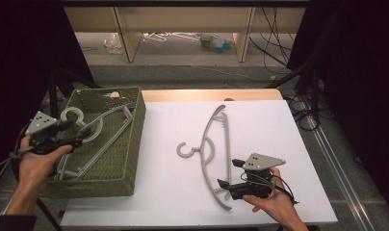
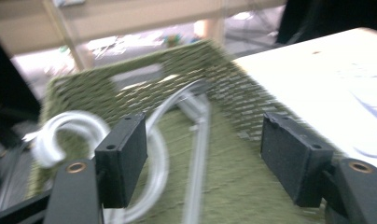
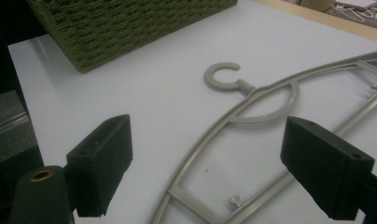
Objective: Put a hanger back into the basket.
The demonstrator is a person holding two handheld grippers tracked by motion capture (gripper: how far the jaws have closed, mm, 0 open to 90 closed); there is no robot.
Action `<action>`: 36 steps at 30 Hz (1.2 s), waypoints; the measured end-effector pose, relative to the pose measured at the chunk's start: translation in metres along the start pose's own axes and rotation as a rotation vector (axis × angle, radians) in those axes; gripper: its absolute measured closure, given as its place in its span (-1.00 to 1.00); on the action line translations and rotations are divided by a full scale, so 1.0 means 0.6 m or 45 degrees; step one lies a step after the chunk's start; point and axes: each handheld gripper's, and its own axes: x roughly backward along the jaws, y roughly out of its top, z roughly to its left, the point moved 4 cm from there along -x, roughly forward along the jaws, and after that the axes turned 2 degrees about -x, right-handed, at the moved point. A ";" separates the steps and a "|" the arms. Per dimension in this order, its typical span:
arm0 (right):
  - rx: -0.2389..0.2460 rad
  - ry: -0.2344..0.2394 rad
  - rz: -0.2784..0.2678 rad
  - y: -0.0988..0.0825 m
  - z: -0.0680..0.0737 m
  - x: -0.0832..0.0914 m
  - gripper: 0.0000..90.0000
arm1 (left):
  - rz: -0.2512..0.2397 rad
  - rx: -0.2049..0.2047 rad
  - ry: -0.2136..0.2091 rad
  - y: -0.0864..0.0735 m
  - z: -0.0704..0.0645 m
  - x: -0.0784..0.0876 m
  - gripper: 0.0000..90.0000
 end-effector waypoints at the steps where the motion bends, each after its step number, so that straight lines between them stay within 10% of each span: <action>1: -0.001 -0.001 -0.011 0.000 0.000 0.000 -0.61 | -0.055 0.039 -0.054 -0.001 -0.036 0.013 -0.35; 16: -0.003 -0.004 -0.020 0.000 0.003 -0.001 -0.61 | -0.183 0.000 -0.400 -0.066 -0.221 0.008 -0.55; 36: 0.017 -0.028 0.075 -0.015 0.003 -0.024 -0.61 | -0.159 -0.085 -0.553 -0.114 -0.278 -0.004 -0.60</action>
